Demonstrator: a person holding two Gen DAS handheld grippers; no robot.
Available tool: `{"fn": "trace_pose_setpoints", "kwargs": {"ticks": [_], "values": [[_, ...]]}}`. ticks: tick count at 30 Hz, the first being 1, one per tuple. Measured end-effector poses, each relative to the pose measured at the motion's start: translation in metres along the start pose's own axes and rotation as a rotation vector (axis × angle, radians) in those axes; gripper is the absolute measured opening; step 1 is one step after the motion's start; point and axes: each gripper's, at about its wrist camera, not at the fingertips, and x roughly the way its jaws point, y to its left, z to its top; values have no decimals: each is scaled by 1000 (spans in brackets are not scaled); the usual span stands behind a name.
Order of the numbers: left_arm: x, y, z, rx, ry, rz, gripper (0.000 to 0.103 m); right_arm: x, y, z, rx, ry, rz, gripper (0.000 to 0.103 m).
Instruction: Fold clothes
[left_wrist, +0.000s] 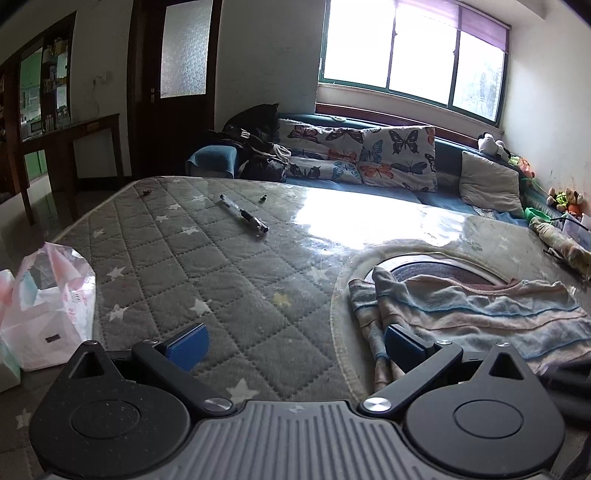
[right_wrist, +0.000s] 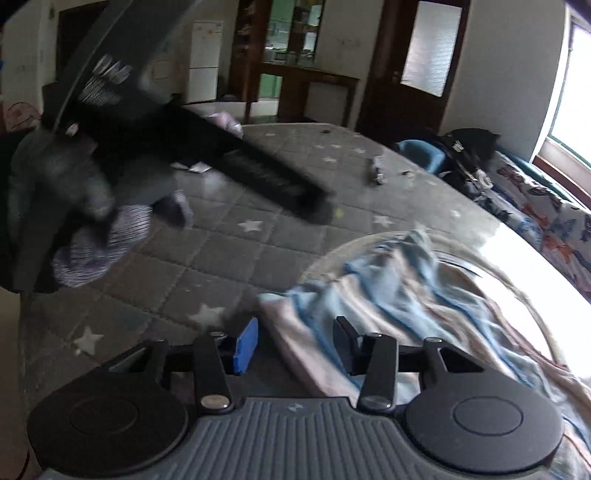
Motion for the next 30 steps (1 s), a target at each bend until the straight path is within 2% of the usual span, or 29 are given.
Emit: {"fn": "trace_pose_setpoints", "kwargs": {"ticks": [5,6,9,16,24,30], "values": [[14,-7,5,-15,38,-43,103,14,10,1,-22,3,-12,31],[17,-10,7,-19,45,-52,103,15,11,1,-26,-3,-19,20],[26,-15,12,-48,68,-82,103,13,9,1,-1,-25,-19,7],[46,-29,24,-115,123,-152,103,-15,-18,2,138,-117,-8,4],[65,-45,41,-230,173,-242,103,-52,-67,-9,325,-192,-27,4],[66,-79,58,-209,158,-285,103,-82,-106,-34,465,-247,-91,4]]}}
